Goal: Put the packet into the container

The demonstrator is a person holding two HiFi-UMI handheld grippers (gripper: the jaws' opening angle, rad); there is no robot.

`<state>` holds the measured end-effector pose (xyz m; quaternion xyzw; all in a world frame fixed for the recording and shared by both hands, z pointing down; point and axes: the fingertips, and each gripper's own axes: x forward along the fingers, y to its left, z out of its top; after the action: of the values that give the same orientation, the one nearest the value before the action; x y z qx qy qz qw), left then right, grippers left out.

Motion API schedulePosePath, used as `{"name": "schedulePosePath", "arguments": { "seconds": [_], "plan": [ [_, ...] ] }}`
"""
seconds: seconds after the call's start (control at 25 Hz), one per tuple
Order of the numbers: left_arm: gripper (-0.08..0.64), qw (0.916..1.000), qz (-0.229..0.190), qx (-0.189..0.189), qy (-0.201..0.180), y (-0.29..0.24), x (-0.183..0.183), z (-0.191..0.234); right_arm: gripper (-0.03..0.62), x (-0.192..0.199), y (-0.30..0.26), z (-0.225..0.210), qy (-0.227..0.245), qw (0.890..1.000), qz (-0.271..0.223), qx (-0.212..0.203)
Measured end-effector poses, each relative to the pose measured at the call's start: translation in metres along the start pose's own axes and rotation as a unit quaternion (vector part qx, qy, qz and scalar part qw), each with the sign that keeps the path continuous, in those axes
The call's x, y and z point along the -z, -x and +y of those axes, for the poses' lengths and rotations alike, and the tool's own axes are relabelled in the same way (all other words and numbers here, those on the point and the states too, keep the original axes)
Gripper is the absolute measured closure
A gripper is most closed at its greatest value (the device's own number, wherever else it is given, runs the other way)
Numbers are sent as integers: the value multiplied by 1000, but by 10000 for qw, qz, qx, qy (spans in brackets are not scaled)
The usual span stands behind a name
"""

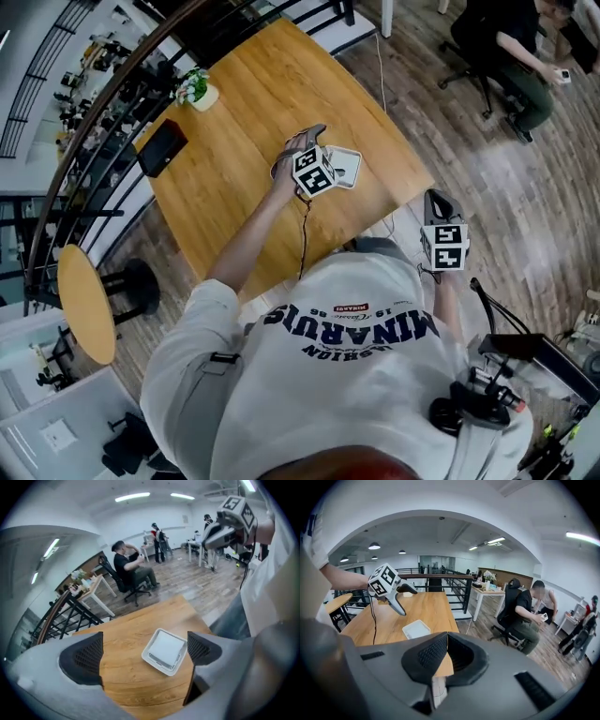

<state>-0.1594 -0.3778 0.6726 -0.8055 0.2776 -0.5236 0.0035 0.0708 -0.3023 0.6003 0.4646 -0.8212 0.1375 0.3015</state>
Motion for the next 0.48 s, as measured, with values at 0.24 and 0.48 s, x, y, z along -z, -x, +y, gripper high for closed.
{"name": "schedulePosePath", "arguments": {
  "seconds": [0.24, 0.48],
  "plan": [
    [11, 9707, -1452, -1403, 1302, 106, -1, 20, 583, -53, -38, 24, 722, 9942, -425, -681],
    [12, 8892, -2516, -3132, 2188, 261, 44, 17, 583, -145, -52, 124, 1520, 9674, -1189, -1639]
  ]
}}
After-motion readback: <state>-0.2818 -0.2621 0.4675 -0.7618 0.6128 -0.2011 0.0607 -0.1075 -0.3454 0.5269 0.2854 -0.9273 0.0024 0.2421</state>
